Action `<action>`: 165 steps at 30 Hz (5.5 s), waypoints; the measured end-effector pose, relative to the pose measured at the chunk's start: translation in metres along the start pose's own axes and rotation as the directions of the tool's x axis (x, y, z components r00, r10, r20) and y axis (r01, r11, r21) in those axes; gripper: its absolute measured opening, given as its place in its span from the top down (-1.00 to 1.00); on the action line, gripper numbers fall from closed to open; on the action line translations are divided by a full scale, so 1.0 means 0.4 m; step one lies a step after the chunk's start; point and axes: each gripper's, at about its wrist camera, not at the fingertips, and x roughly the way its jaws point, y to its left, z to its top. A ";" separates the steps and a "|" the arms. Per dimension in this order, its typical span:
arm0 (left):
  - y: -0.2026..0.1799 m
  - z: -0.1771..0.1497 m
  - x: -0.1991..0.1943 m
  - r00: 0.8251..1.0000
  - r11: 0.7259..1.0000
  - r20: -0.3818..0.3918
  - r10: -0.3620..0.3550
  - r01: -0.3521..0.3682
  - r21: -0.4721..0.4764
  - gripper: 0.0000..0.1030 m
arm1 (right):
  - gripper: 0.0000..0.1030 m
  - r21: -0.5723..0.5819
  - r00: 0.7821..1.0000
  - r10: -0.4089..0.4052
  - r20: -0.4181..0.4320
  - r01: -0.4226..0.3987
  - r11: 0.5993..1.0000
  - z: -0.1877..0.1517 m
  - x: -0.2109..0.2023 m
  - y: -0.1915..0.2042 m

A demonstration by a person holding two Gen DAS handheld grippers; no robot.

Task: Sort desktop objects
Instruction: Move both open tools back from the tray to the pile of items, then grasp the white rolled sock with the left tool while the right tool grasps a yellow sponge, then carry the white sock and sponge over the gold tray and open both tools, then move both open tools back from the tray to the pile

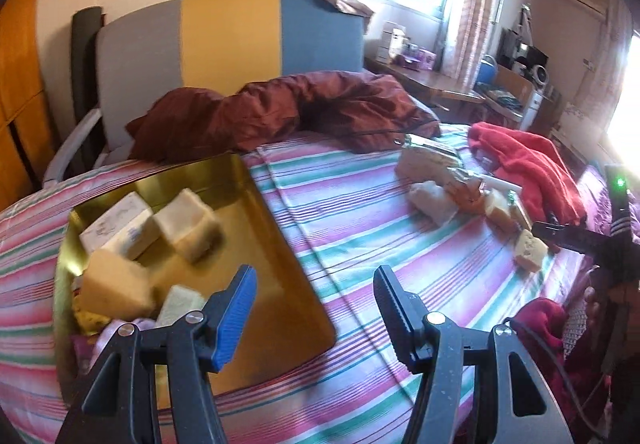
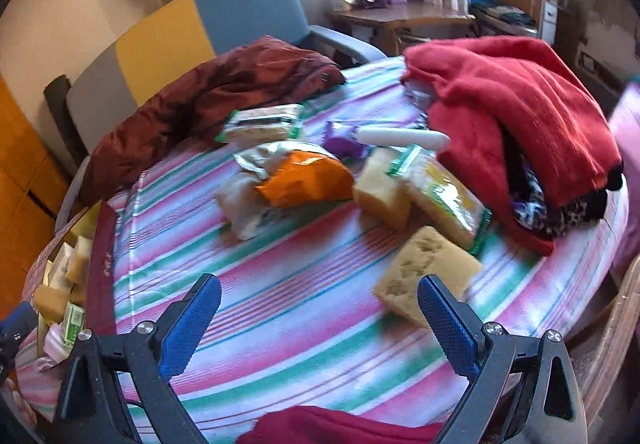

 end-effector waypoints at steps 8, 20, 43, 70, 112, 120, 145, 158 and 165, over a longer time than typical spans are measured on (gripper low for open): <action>-0.076 0.029 0.059 0.997 0.997 -0.036 -0.061 0.063 0.054 -0.20 | -0.93 0.217 0.988 -0.059 -0.145 0.090 0.972 0.006 0.059 -0.141; -0.180 0.070 0.168 0.986 0.981 -0.113 -0.122 0.137 0.135 -0.20 | -0.50 0.236 0.964 -0.160 -0.211 0.209 0.949 0.003 0.171 -0.159; -0.375 0.186 0.515 0.941 0.897 -0.290 -0.173 0.272 0.348 -0.60 | -0.22 0.149 0.981 -0.065 -0.181 0.092 0.985 0.000 0.163 -0.112; -0.346 0.138 0.524 0.931 0.915 -0.326 -0.163 0.266 0.302 -0.43 | -0.24 0.030 0.983 -0.002 -0.182 0.008 1.000 -0.014 0.149 -0.043; 0.285 -0.035 0.022 0.994 0.954 -0.032 0.108 -0.113 -0.278 -0.43 | -0.23 -0.515 0.909 0.364 -0.205 -0.416 0.749 -0.088 0.051 0.598; 0.351 0.008 0.033 0.994 0.946 -0.003 0.113 -0.109 -0.305 -0.43 | -0.23 -0.501 0.863 0.455 -0.221 -0.501 0.706 -0.019 0.065 0.771; 0.374 -0.062 0.002 0.973 0.901 -0.021 0.228 -0.220 -0.374 -0.64 | -0.74 -0.367 0.872 0.420 -0.251 -0.487 0.792 -0.014 0.183 0.766; 0.281 -0.092 -0.052 0.971 0.925 -0.023 0.237 -0.233 -0.300 -0.64 | -0.79 -0.443 0.905 0.377 -0.198 -0.425 0.789 -0.124 0.084 0.674; 0.240 -0.093 -0.069 0.969 0.938 -0.015 0.247 -0.243 -0.249 -0.64 | -0.80 -0.452 0.911 0.368 -0.186 -0.412 0.791 -0.151 0.057 0.642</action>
